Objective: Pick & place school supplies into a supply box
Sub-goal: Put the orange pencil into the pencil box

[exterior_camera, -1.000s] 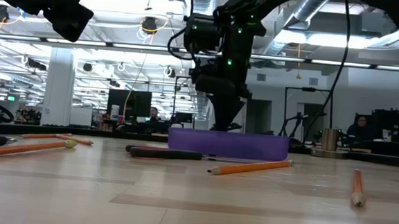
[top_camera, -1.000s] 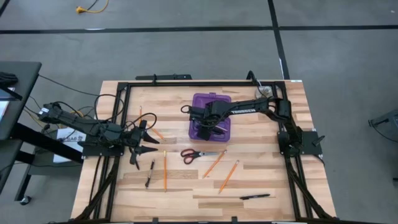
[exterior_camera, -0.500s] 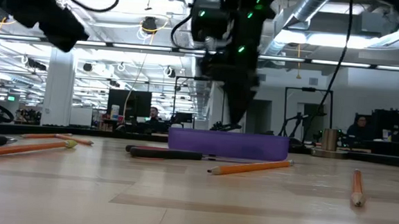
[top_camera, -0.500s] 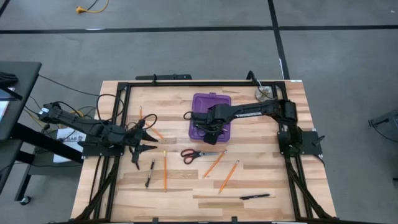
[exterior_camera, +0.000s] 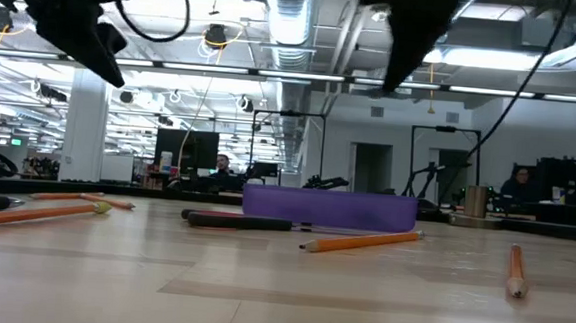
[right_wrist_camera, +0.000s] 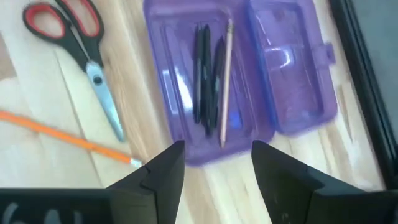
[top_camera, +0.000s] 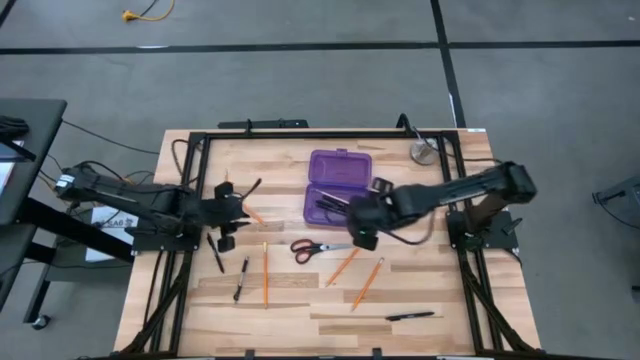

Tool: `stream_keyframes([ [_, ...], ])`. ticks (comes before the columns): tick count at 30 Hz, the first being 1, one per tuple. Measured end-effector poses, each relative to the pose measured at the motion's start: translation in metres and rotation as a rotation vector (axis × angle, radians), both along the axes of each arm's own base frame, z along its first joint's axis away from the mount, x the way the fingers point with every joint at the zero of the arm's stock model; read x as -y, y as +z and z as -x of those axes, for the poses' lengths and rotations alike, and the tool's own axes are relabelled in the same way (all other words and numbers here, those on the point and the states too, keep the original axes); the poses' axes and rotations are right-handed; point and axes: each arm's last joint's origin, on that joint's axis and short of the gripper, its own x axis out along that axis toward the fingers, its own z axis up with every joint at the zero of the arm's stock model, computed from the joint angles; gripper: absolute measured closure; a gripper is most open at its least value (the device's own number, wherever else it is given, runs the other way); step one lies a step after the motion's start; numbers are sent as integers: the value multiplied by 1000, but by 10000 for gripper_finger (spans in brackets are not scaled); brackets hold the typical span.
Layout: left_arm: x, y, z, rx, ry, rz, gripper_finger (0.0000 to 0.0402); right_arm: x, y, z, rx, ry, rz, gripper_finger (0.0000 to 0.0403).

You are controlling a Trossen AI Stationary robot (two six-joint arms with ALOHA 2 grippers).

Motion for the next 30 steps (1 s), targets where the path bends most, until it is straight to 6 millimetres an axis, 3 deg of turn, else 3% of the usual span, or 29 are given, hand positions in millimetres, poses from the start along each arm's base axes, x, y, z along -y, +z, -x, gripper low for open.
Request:
stream_keyframes([
  [9, -12, 5, -44, -297, -11, -116, 303, -30, -15, 66, 62, -64, 1, 223],
  [13, -22, 3, -61, -481, -71, -186, 280, -39, -27, 85, 76, -79, -14, 226],
  [23, -63, -26, -84, -664, -129, -67, 260, -63, -43, 106, 80, -12, -31, 226],
  [30, -71, -46, -94, -732, -245, -39, 260, -72, -51, 114, 100, -7, -26, 226],
])
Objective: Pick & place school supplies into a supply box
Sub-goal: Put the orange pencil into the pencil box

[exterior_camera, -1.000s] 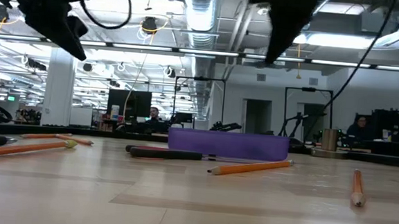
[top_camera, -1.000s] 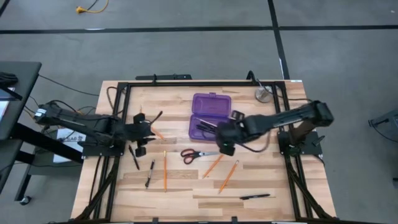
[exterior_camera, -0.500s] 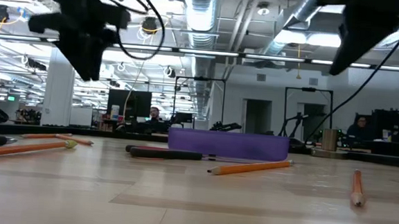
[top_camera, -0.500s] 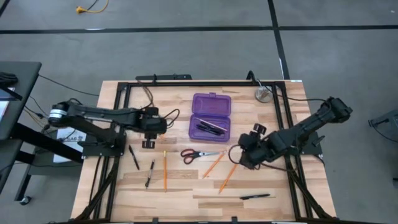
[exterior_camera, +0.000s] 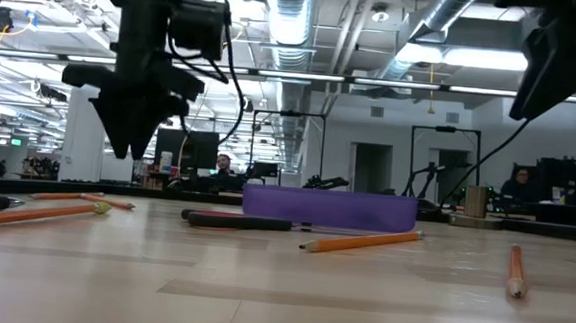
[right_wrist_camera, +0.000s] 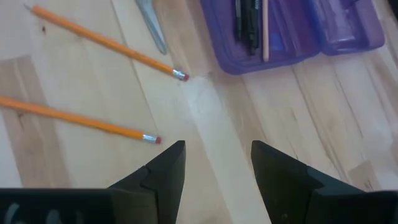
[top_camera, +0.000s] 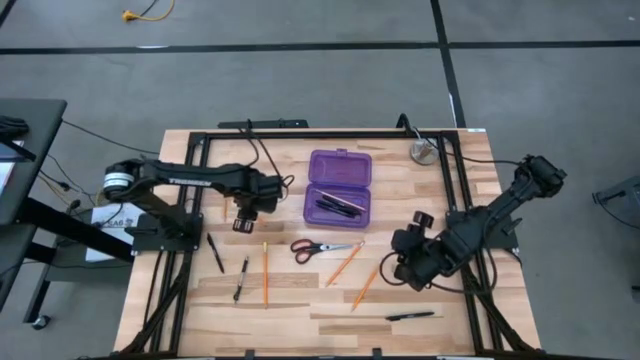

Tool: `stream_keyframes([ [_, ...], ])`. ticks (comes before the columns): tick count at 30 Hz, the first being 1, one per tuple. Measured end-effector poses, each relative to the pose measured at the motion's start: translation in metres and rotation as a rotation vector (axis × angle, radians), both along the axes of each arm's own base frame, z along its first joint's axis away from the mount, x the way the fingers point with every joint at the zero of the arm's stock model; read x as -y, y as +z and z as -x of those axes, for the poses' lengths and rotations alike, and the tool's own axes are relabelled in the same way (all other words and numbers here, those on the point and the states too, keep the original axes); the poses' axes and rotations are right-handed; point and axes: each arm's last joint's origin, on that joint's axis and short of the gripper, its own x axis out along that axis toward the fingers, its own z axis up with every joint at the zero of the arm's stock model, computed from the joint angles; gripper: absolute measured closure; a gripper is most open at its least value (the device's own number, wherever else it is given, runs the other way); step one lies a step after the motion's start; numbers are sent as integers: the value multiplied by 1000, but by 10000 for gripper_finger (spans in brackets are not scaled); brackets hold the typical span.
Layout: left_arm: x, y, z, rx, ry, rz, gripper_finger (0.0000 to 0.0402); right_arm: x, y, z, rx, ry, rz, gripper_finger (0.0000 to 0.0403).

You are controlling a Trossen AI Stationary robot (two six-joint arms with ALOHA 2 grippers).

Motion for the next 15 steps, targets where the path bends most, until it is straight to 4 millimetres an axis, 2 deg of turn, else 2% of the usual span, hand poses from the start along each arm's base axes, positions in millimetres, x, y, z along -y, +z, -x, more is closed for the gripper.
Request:
stream_keyframes([
  [9, 0, -32, -11, -138, -57, 41, 260, -9, -1, 6, 37, -9, -4, 229],
  [15, -3, -48, -14, -217, -64, -1, 260, -14, -1, 8, 55, 4, -22, 229],
])
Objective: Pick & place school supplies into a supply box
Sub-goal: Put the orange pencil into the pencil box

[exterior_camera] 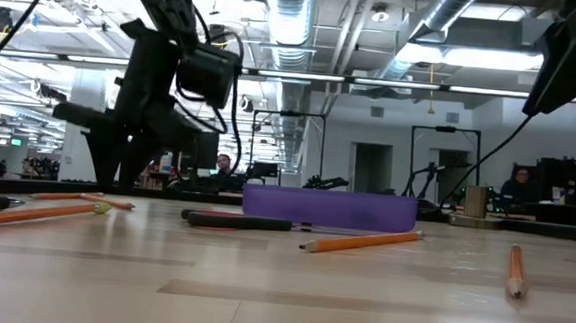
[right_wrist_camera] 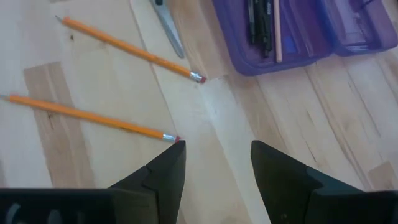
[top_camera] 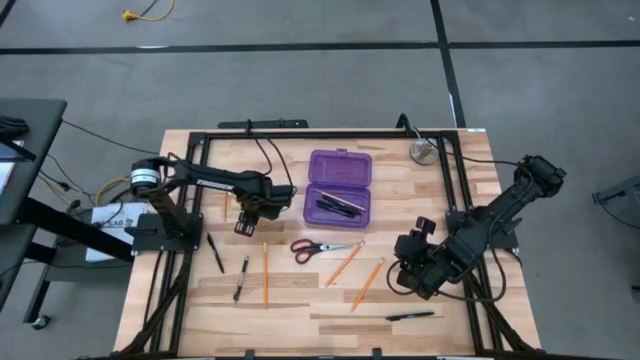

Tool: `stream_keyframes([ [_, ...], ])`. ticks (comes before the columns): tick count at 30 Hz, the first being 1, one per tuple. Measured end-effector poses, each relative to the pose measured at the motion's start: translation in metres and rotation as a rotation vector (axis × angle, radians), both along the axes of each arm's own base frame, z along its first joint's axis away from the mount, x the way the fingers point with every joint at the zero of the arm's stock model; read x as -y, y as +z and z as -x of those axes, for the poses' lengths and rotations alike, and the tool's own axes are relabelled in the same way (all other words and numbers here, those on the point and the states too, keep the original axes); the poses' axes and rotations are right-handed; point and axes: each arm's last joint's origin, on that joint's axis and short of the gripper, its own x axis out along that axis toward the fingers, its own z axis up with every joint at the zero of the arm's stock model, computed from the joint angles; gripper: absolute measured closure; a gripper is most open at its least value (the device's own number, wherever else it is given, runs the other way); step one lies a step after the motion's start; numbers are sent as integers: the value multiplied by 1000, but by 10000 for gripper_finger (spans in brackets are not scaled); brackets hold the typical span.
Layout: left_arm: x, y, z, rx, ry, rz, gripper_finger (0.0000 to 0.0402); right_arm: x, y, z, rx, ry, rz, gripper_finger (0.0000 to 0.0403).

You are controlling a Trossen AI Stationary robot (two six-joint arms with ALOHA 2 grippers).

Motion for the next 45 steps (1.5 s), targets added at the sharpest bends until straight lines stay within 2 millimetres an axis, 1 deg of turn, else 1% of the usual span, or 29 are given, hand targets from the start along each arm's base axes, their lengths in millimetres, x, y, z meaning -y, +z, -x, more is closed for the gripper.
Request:
stream_keyframes([
  [12, -2, -29, -8, -90, -16, -22, 260, -1, 0, -1, 14, -2, -8, 230],
  [18, -2, -31, -10, -81, -28, -20, 262, -1, 0, -1, 18, -2, -8, 231],
  [22, -2, -31, -10, -87, -29, -25, 287, -1, 0, -2, 21, -2, -5, 233],
  [29, -4, -28, -14, -88, -35, -34, 359, -1, 1, -2, 29, -3, -12, 234],
  [33, -4, -27, -15, -91, -45, -51, 390, -2, 1, -3, 40, -3, -22, 234],
  [36, -5, -27, -15, -94, -51, -61, 395, -2, 1, -4, 43, -3, -24, 234],
  [39, -4, -27, -15, -94, -53, -65, 386, -3, 1, -4, 45, -3, -26, 234],
  [45, 3, -26, -17, -100, -90, -98, 388, -3, 1, -4, 46, -3, -27, 234],
])
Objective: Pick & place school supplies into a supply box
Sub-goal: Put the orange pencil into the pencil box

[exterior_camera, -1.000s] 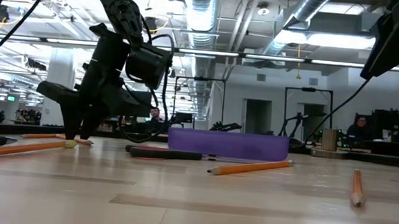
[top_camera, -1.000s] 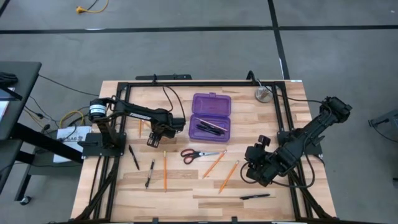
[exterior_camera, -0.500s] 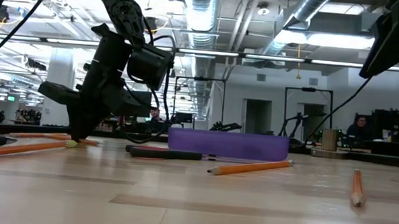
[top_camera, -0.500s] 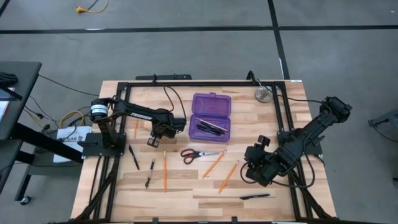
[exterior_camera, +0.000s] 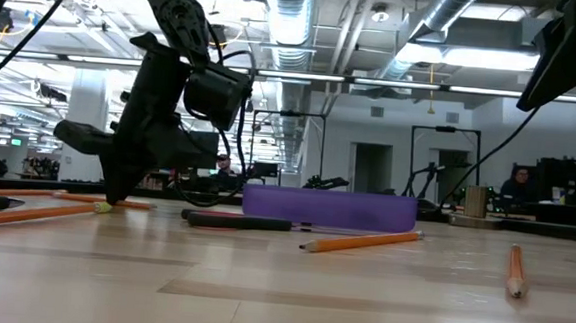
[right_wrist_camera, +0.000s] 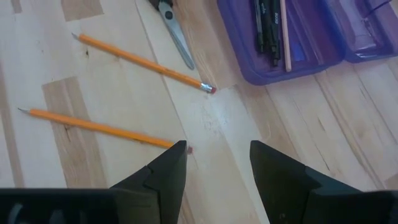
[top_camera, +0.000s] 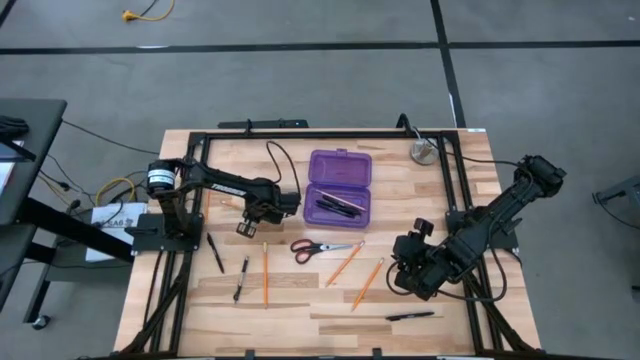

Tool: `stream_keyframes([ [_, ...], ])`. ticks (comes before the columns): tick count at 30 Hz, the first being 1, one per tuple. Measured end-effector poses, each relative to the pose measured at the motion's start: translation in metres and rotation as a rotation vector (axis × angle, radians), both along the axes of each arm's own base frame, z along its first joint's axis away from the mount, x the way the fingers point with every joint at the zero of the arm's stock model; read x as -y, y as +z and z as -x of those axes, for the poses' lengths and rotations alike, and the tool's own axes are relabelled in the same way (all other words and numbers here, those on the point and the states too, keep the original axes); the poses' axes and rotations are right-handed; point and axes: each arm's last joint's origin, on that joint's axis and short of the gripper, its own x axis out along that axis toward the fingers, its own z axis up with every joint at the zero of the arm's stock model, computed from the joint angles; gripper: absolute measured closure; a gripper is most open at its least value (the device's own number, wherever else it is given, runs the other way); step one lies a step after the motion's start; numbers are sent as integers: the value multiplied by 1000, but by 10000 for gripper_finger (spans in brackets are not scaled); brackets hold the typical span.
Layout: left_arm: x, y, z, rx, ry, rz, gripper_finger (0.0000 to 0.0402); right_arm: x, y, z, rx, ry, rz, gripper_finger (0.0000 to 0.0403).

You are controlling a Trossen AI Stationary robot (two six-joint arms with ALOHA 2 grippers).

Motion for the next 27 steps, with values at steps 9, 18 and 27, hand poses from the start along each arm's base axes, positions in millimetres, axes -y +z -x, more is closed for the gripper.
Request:
stream_keyframes([
  [9, 10, 27, -31, 110, -41, -20, 389, 0, 0, 0, -2, 1, -3, 234],
  [18, 20, 87, -60, 194, -80, -14, 392, 0, 0, 0, -6, 2, -8, 234],
  [27, 28, 151, -89, 423, -169, -32, 392, 0, 0, 0, -10, 9, -4, 234],
])
